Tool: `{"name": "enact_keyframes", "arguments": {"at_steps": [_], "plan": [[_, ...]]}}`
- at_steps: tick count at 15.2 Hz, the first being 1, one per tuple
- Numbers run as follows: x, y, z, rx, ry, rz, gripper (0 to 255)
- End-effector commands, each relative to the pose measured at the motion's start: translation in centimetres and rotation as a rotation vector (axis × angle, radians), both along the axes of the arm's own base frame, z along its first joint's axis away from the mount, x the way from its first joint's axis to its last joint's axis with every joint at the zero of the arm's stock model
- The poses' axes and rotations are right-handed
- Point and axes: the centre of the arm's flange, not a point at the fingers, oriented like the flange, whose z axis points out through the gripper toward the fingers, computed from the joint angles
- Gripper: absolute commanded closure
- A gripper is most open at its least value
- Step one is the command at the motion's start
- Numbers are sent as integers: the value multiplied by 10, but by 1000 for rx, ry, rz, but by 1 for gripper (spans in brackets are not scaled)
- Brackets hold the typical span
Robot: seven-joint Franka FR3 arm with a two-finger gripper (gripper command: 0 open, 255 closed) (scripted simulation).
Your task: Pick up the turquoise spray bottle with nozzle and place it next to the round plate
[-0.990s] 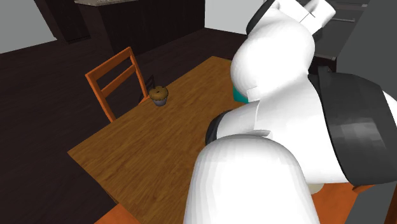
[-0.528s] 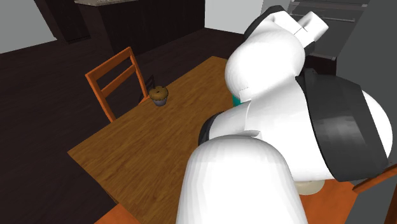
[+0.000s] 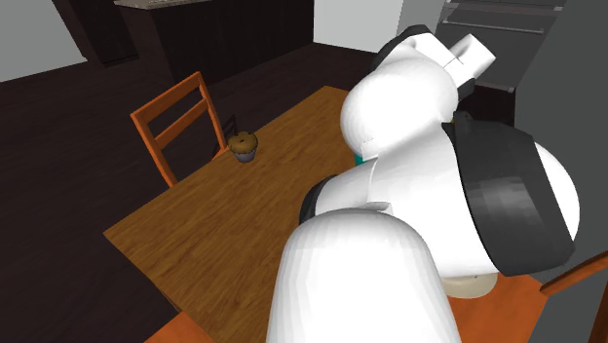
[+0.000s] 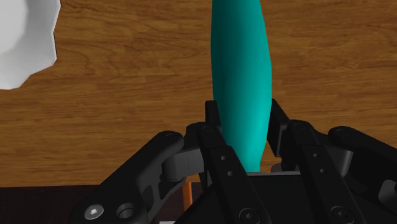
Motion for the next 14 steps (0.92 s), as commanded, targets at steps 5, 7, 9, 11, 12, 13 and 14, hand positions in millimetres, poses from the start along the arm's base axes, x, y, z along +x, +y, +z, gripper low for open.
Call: {"name": "enact_keyframes", "arguments": {"at_steps": [5,7,9,11,12,13,14], "plan": [[0,0,0,0,0,0,0],[0,0,0,0,0,0,0],[0,0,0,0,0,0,0],[-4,-5,11,0,0,0,0],[-7,-11,23,0,0,0,0],[-11,-16,34,0,0,0,0],[-14,-20,43,0,0,0,0]]}}
